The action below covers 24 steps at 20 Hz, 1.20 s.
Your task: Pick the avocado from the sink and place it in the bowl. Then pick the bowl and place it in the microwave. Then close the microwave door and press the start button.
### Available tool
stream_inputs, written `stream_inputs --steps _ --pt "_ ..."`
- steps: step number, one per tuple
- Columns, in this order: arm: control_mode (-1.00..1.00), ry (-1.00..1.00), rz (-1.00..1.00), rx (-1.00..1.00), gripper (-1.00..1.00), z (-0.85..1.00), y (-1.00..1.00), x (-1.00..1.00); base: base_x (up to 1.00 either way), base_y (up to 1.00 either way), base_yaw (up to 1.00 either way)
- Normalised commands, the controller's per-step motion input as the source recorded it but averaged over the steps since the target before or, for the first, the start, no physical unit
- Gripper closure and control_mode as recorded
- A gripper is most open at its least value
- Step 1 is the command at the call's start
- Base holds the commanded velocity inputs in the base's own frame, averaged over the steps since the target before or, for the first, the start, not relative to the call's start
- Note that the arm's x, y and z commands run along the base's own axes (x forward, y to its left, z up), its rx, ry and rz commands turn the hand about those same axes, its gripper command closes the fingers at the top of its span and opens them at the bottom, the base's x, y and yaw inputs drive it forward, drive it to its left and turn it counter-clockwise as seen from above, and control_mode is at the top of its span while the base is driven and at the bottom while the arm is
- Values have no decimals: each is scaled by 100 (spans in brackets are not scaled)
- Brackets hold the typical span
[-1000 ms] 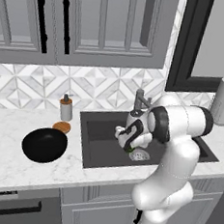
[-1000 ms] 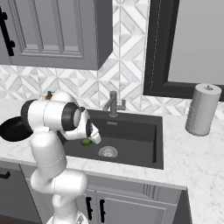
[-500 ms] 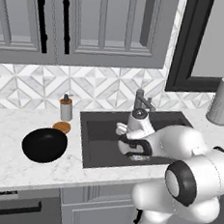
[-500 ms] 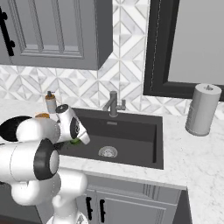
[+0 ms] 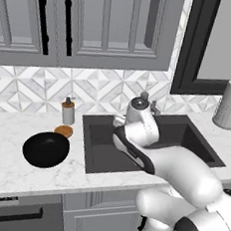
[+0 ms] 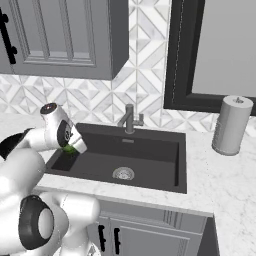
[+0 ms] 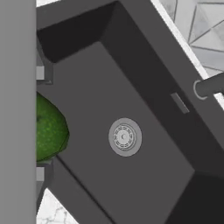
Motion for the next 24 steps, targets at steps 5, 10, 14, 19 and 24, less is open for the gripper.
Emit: stream_inputs --steps 5,10,14,19,24 --pt "-100 7 0 0 100 88 98 0 0 0 0" --pt "-100 11 2 0 100 21 100 0 0 0 0" --pt "-100 5 2 -1 100 -13 100 0 0 0 0" --pt "-100 3 1 -1 100 -33 100 1 0 0 0" --pt "-100 6 0 -2 100 -51 86 15 0 0 0"
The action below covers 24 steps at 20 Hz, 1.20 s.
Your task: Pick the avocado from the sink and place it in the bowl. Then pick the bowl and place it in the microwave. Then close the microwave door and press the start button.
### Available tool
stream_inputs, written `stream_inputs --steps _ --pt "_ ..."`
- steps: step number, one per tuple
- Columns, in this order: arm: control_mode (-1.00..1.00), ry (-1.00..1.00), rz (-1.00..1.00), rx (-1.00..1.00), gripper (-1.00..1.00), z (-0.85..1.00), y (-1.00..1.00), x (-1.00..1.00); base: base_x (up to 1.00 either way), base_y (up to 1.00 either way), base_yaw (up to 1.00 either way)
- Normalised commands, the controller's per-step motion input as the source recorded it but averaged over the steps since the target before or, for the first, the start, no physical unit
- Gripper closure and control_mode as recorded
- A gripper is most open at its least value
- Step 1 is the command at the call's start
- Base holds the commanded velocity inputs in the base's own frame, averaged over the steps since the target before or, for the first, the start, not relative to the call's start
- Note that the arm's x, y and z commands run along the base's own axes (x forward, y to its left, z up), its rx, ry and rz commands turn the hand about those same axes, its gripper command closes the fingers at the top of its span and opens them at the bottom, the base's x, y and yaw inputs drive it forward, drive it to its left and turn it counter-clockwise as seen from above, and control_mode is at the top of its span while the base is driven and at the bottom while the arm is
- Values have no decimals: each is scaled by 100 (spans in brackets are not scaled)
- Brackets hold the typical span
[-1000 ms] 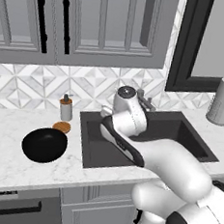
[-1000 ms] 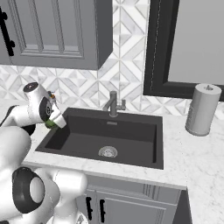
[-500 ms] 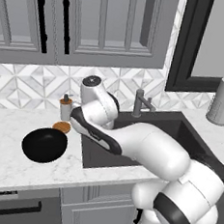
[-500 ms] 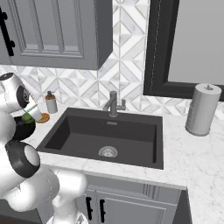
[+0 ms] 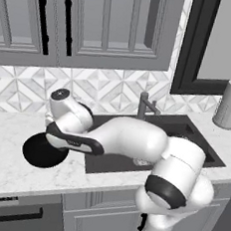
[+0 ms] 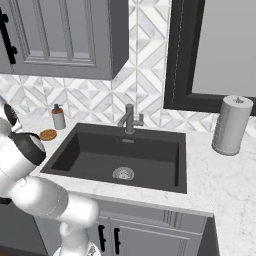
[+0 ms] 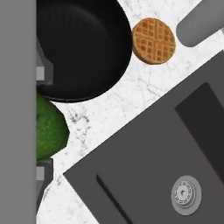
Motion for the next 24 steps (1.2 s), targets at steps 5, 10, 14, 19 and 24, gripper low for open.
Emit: stream_inputs --steps 5,10,14,19,24 --pt "-100 14 0 0 100 -39 53 39 0 0 0" --pt "-100 15 -4 0 100 -21 17 39 0 0 0" --pt "-100 12 -4 0 100 -7 18 13 0 0 0" --pt "-100 7 -3 0 100 -36 20 1 0 0 0" --pt "-100 0 0 0 100 -49 1 0 0 0 0"
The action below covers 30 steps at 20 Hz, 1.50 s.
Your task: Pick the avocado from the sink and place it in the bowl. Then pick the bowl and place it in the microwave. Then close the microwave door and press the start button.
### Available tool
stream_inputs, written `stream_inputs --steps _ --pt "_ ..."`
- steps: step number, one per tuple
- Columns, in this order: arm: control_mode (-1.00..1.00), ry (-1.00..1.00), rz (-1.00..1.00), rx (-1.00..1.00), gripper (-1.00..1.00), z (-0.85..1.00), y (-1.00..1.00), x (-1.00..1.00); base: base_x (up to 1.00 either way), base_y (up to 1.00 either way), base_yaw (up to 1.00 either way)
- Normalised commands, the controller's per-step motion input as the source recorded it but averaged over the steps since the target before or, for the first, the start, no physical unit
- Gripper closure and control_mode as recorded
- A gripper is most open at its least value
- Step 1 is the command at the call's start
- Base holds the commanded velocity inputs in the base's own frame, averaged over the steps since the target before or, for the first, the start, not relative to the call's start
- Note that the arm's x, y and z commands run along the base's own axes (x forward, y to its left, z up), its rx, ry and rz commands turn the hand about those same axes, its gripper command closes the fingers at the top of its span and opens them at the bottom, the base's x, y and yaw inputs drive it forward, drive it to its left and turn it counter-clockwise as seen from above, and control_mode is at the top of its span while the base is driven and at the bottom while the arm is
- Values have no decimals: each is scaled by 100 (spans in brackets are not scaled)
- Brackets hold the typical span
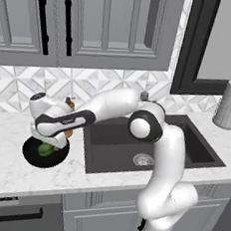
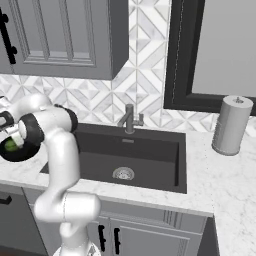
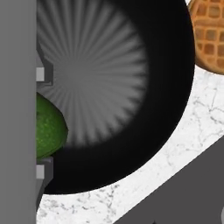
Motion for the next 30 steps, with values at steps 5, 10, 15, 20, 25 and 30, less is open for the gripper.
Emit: stream_inputs --steps 5,10,15,20,25,30 --pt "-100 1 0 0 -100 -41 0 8 0 0 0" --pt "-100 -9 0 0 -100 -35 -13 0 0 0 0" --pt "-100 -18 0 1 -100 10 -55 -4 0 0 0" --pt "-100 -8 0 10 -100 55 -71 -18 0 0 0" --pt "-100 6 3 18 -100 34 -37 -4 0 0 0" --pt "-100 4 25 16 -100 0 -21 8 0 0 0"
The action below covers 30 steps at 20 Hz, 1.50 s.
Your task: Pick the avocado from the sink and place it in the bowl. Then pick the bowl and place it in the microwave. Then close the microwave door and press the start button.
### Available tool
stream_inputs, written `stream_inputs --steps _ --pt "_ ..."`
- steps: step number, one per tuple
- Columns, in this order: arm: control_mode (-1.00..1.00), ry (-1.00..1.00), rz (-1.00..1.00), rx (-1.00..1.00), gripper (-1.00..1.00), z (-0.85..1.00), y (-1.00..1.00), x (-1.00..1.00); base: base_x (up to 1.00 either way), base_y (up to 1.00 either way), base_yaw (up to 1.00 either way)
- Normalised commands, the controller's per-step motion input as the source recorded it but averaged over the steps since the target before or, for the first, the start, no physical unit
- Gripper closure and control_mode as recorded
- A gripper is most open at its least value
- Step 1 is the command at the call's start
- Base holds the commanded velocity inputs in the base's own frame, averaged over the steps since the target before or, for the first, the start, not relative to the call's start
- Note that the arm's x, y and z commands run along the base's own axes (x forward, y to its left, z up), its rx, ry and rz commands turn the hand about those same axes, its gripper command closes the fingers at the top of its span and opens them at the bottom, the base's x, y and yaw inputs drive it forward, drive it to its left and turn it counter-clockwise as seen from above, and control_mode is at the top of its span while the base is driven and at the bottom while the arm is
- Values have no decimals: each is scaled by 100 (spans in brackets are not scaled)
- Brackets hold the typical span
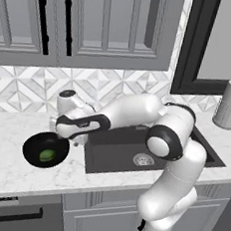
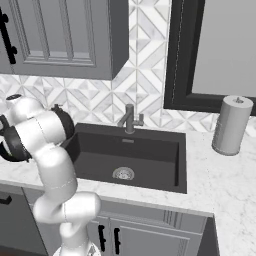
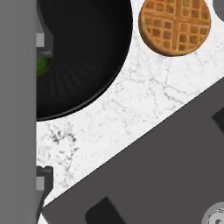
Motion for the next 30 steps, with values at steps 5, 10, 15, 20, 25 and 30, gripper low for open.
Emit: stream_inputs --steps 5,10,15,20,25,30 --pt "-100 3 35 10 -100 -12 0 28 0 0 0" --pt "-100 5 27 4 -100 -18 18 46 0 0 0" --pt "-100 0 22 1 -100 -17 28 19 0 0 0" --pt "-100 0 15 0 -100 -23 22 0 0 0 0" --pt "-100 0 3 0 100 -37 0 -1 0 0 0" --pt "-100 -4 0 0 100 -11 0 0 0 0 0"
